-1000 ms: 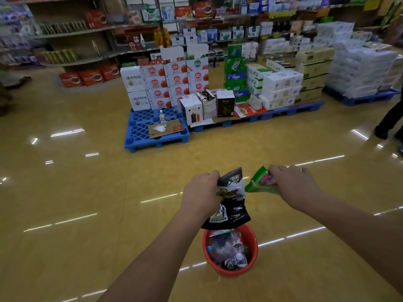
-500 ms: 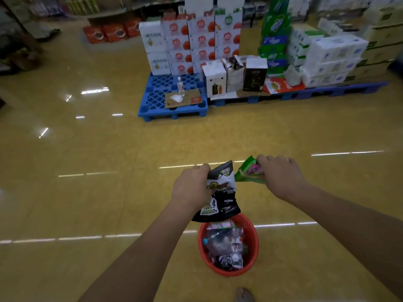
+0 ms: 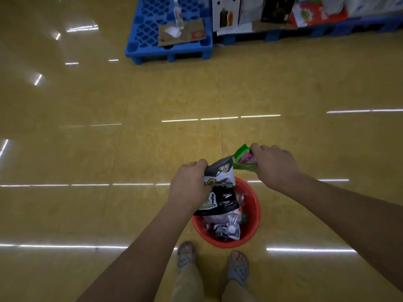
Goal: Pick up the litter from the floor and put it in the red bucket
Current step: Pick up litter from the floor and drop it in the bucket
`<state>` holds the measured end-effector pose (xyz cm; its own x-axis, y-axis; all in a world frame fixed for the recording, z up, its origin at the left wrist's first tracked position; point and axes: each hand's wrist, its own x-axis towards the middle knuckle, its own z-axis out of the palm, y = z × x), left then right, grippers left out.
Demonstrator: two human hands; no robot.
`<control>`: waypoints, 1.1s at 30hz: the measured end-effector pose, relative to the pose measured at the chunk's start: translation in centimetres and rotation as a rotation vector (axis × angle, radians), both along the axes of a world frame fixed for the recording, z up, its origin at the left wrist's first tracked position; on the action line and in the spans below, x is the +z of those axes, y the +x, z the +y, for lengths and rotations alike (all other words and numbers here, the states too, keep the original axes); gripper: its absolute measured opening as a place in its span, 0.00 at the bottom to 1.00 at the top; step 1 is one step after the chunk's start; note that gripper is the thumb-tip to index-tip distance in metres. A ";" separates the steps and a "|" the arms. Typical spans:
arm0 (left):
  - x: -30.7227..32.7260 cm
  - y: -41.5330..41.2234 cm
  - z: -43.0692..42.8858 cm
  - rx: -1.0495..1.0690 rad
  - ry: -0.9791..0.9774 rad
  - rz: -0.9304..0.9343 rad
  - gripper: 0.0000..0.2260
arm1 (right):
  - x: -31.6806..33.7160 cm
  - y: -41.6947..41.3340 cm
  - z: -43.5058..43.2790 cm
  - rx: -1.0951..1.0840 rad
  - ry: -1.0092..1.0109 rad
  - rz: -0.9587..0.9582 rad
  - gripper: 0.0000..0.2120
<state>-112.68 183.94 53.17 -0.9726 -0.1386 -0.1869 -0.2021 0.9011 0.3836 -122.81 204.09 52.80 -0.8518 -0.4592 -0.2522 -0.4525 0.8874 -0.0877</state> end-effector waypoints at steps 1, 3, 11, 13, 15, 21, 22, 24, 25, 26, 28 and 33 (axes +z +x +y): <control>-2.1 0.0 -0.1 0.004 0.012 -0.011 0.14 | -2.0 0.1 -0.1 -0.008 0.006 -0.021 0.15; -6.4 0.1 -0.2 0.016 0.043 -0.032 0.13 | -6.0 0.2 -0.4 -0.030 0.011 -0.063 0.15; -22.6 3.0 0.4 0.012 0.112 -0.130 0.19 | -21.8 2.3 -1.8 -0.001 0.065 -0.157 0.16; -26.2 4.3 0.9 -0.016 0.119 -0.125 0.18 | -24.9 2.9 -2.0 -0.002 0.052 -0.168 0.17; -29.4 5.7 1.2 -0.051 0.126 -0.124 0.16 | -27.6 3.4 -2.3 -0.039 0.042 -0.182 0.17; -35.4 9.1 1.8 -0.103 0.078 -0.200 0.21 | -35.5 3.9 -2.1 -0.191 0.111 -0.193 0.27; -36.0 9.6 1.9 -0.119 0.080 -0.243 0.22 | -36.8 3.8 -1.8 -0.201 0.129 -0.198 0.29; -37.0 10.4 2.3 -0.128 0.089 -0.357 0.21 | -38.8 4.0 -1.2 -0.227 0.162 -0.210 0.31; -37.5 10.7 2.4 -0.143 0.056 -0.424 0.21 | -39.7 4.1 -0.9 -0.244 0.174 -0.219 0.31; -38.0 10.9 2.6 -0.177 -0.014 -0.484 0.21 | -40.5 4.2 -0.6 -0.255 0.186 -0.238 0.31; -38.5 10.8 3.2 -0.256 -0.171 -0.573 0.21 | -41.7 4.7 -0.5 -0.267 0.220 -0.281 0.30; -40.2 8.0 4.3 -0.359 -0.421 -0.698 0.13 | -44.4 4.4 -1.1 -0.339 0.308 -0.469 0.30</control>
<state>-104.65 188.26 12.99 -0.6540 -0.0384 -0.7555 0.0556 0.9936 -0.0986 -118.40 202.97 8.40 -0.7040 -0.0314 -0.7095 -0.1184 0.9902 0.0737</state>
